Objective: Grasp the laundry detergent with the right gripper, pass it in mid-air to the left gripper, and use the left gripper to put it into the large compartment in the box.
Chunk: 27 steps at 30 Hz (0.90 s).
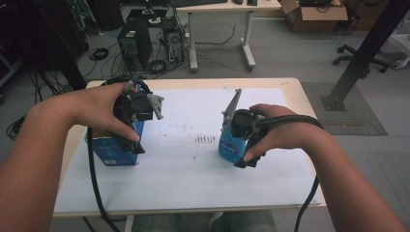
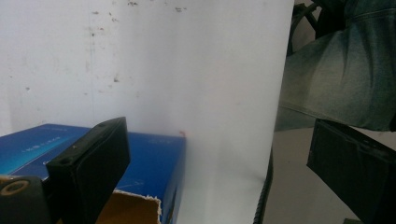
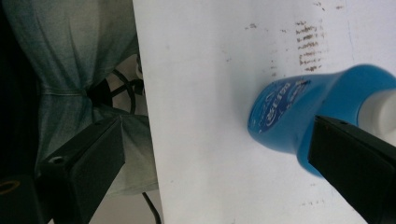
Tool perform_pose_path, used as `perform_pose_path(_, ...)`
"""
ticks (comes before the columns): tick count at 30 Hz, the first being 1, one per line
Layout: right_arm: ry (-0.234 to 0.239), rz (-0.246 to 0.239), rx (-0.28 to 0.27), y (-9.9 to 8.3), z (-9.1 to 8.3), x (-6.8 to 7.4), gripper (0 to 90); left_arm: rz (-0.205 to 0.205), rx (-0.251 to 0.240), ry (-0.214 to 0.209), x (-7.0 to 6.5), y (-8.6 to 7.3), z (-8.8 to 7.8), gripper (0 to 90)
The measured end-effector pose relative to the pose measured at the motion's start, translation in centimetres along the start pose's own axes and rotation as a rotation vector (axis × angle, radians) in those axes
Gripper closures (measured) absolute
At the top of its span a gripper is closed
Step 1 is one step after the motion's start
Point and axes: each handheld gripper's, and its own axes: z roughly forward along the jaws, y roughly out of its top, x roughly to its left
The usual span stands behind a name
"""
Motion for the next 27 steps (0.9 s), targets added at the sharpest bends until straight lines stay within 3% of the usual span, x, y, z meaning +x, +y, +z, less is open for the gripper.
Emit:
perform_pose_path(12,-0.04,0.053,-0.043,-3.4,-0.2,0.4,4.3,0.02,0.021,-0.015,0.0,1.2,1.7,6.1)
perform_pose_path(23,-0.065,0.126,-0.127,-7.1,1.3,-0.2,4.3,0.026,0.032,-0.02,0.2,2.0,3.1,6.1)
perform_pose_path(27,-0.092,0.173,-0.186,-8.8,2.3,-0.7,4.2,0.021,0.021,-0.025,0.3,2.2,3.7,6.1)
